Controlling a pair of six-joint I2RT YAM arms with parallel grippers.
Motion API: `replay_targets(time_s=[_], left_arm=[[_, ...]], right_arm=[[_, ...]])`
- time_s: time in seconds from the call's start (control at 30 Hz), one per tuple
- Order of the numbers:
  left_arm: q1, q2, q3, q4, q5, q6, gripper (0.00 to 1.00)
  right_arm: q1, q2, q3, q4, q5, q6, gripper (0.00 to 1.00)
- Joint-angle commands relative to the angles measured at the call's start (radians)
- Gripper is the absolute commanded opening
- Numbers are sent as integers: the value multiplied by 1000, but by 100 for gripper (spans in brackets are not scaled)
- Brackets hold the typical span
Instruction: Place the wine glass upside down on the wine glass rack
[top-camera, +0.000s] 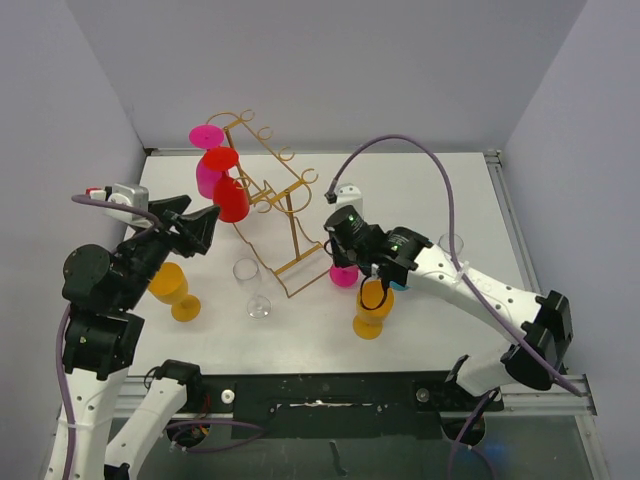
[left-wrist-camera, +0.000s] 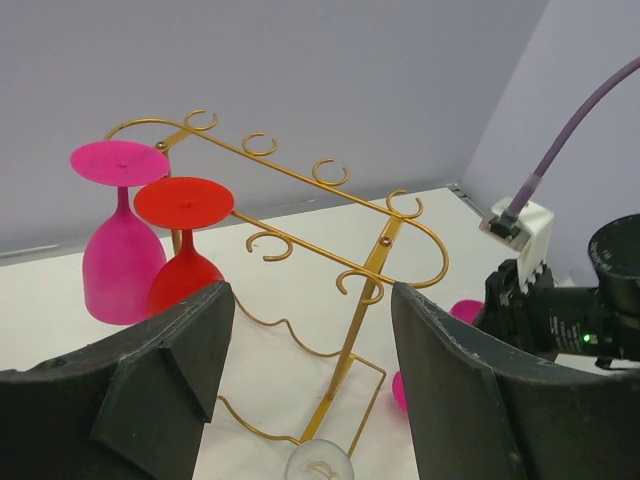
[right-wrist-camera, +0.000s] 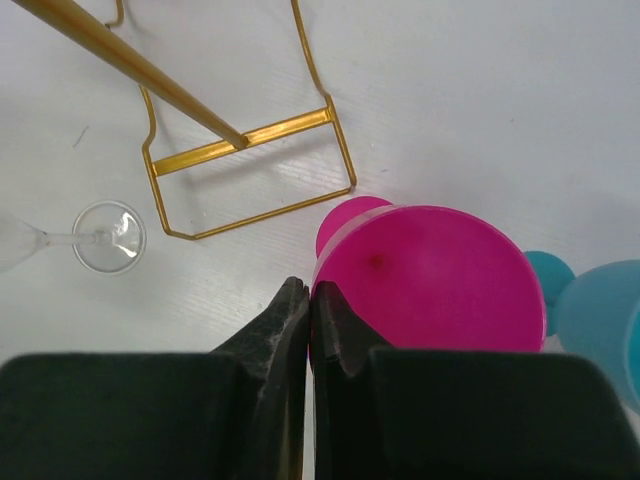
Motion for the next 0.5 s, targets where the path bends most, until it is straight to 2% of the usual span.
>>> replay_targets(time_s=[0.0,0.23,0.47], left_arm=[[-7,10,49,66,79,-16,62],[-7,22,67,100,109,-56,63],[-7,58,70,193,192,-168,63]], right_arm=[[-11,-107,87,-6,103,-36,0],[-37,-194,122,2,205,-77,0],[-45,-313,99,197,248,-168,0]])
